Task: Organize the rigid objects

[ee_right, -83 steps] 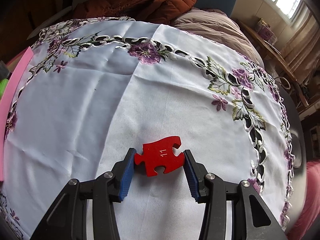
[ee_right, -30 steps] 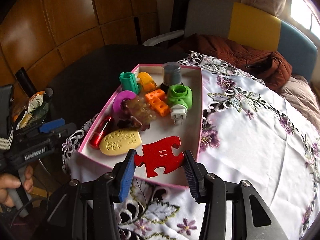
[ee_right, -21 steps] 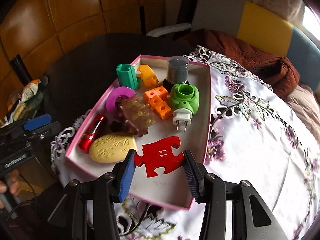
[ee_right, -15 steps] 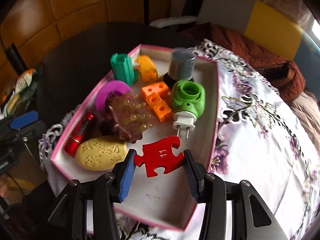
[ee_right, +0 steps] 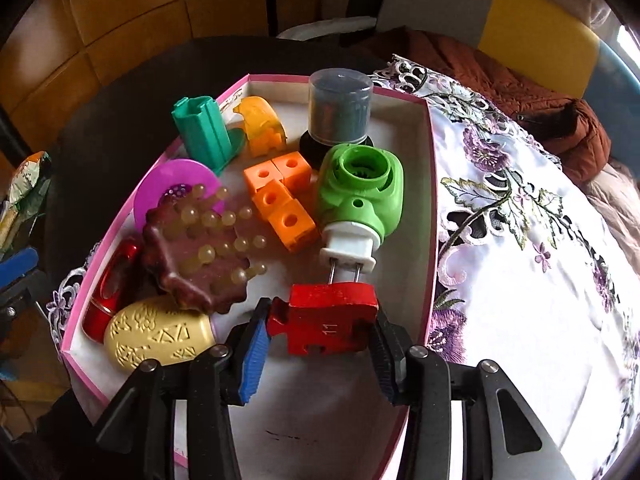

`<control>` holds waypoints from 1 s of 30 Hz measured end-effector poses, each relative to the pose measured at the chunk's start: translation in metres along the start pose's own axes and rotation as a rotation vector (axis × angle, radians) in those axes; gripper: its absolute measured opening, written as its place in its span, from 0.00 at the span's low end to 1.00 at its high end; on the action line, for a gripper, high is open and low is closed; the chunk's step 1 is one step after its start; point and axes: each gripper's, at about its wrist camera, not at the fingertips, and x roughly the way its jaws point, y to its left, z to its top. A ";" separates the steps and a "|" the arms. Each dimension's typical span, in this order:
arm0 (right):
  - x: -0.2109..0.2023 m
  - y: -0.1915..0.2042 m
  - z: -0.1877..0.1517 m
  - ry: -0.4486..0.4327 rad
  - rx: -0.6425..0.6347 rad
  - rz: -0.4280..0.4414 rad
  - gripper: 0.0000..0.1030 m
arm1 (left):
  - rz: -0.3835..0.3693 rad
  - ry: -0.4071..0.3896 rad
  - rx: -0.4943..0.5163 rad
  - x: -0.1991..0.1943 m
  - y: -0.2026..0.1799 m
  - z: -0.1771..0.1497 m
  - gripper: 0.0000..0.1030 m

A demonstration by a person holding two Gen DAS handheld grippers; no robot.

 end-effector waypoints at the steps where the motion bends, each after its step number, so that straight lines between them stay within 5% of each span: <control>1: 0.000 0.001 -0.001 -0.005 -0.001 -0.005 0.44 | -0.001 -0.002 0.005 -0.001 -0.001 0.000 0.48; 16: -0.008 0.012 -0.016 -0.045 0.040 -0.063 0.54 | -0.023 -0.041 0.020 -0.022 -0.010 -0.004 0.48; 21: -0.022 0.020 -0.024 -0.089 0.040 -0.087 0.71 | -0.031 -0.046 0.029 -0.026 -0.015 -0.005 0.48; 30: -0.053 0.013 -0.040 -0.186 0.128 -0.112 0.79 | -0.031 -0.053 0.049 -0.028 -0.026 -0.005 0.48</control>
